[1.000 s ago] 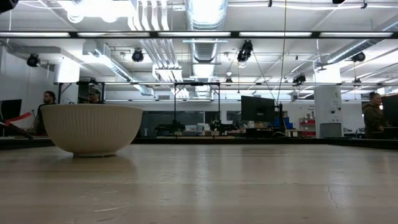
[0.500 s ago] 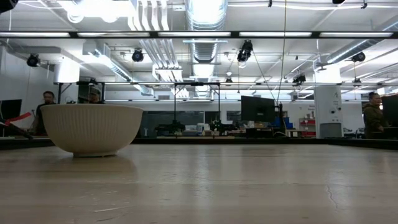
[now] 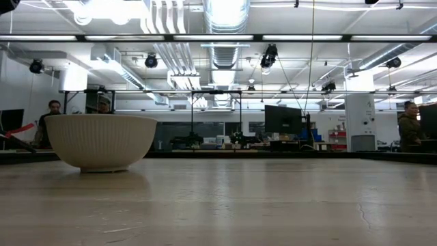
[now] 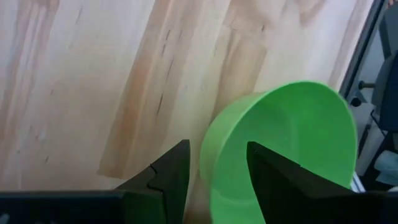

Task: Nest bowls inside each other
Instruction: Stack the green bowl on top of the green bowl, then return to Home Position

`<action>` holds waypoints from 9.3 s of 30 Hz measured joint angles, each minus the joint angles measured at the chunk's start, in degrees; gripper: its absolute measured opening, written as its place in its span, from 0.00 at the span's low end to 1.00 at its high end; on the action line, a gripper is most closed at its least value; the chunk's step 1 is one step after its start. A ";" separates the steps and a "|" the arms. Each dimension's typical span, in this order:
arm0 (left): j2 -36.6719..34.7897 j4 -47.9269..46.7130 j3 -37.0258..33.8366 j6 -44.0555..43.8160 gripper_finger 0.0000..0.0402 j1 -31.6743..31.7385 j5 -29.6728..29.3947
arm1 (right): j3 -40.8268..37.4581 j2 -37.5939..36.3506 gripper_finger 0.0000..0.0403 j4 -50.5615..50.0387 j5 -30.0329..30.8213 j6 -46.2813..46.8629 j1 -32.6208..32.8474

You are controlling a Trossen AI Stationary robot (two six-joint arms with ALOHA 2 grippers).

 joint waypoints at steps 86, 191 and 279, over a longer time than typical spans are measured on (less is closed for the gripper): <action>-0.07 -22.91 16.37 3.49 0.01 9.85 -2.00 | 0.02 0.01 0.08 0.00 0.00 0.01 0.01; -0.92 -20.34 12.15 23.31 0.01 66.05 3.53 | 0.02 0.02 0.08 0.00 0.00 0.01 0.00; -0.85 -13.49 21.55 35.40 0.28 66.03 -1.95 | 0.02 0.02 0.08 0.00 0.00 0.01 0.02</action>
